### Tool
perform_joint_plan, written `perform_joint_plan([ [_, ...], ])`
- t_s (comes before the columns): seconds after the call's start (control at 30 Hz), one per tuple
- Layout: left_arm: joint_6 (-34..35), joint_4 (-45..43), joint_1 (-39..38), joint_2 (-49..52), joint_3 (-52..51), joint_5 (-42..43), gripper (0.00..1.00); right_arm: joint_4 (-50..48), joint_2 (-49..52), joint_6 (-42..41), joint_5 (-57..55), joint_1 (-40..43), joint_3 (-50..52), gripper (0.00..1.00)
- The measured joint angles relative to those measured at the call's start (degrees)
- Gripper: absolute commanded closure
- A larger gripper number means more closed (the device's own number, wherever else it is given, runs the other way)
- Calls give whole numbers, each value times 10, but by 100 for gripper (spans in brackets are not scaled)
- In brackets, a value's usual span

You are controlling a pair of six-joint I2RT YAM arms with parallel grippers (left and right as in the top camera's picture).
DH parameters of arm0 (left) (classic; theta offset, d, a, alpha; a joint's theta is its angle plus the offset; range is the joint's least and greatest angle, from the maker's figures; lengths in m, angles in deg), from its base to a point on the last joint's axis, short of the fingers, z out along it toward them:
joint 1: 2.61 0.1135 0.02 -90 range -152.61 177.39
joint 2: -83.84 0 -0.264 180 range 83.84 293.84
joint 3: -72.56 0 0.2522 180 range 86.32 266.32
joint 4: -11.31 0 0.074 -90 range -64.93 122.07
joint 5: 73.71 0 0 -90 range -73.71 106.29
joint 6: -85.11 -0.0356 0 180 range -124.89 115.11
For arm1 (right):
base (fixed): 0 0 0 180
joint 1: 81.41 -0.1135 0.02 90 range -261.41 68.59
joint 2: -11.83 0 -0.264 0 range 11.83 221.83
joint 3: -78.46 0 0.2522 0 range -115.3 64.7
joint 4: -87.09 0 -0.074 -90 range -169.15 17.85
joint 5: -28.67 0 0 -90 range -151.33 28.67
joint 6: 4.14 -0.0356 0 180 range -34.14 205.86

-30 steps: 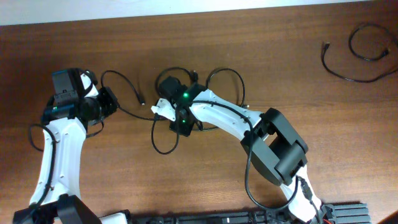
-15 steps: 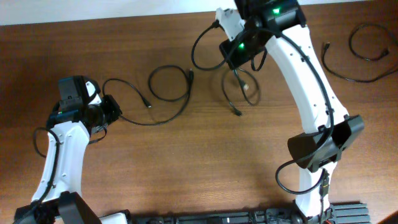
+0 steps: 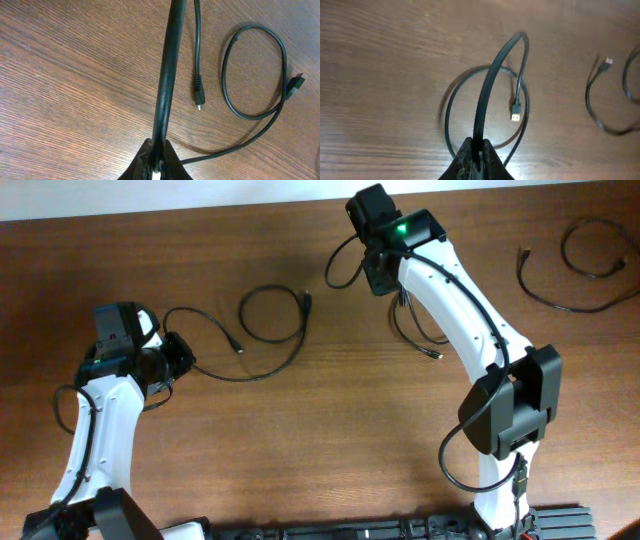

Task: Untangle cables
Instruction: 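Carry the cable to the far right and release it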

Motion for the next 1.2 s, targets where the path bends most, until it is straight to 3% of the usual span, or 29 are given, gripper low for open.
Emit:
perform_joint_plan([
  [0.03, 0, 0, 0, 0, 0, 0, 96, -2, 0, -20, 0, 0, 29, 26],
  [0.07, 0, 0, 0, 0, 0, 0, 96, -14, -1, -27, 5, 0, 60, 11],
  [0.1, 0, 0, 0, 0, 0, 0, 96, -44, -2, -33, 11, 0, 101, 5],
  [0.2, 0, 0, 0, 0, 0, 0, 96, -82, -1, -9, 41, 1, 164, 0],
  [0.27, 0, 0, 0, 0, 0, 0, 95, -116, -1, 111, 153, 18, 207, 1],
  [0.43, 0, -1, 0, 0, 0, -2, 95, -174, -1, 168, 271, 87, 306, 0],
  [0.47, 0, 0, 0, 0, 0, -2, 95, -189, -9, 172, 272, 83, 321, 16],
  [0.5, 0, -1, 0, 0, 0, -2, 96, -193, -13, 174, 272, 80, 329, 50],
  [0.57, 0, -1, 0, 0, 0, -2, 96, -197, -18, 176, 268, 64, 340, 96],
  [0.67, 1, 0, 0, 0, 0, -2, 98, -208, -19, 91, 207, 45, 344, 96],
  [0.83, 1, 1, 0, 0, 0, -2, 96, -102, -65, -28, 163, 112, 323, 96],
  [0.97, 2, 2, 0, 0, 0, -2, 100, -55, -229, -78, 110, 283, 310, 96],
  [1.07, 2, 2, 0, 0, 0, -2, 100, -51, -234, -84, 97, 443, 310, 96],
  [1.2, 2, 2, 0, 0, 0, -2, 100, -178, -200, -80, 93, 590, 312, 96],
])
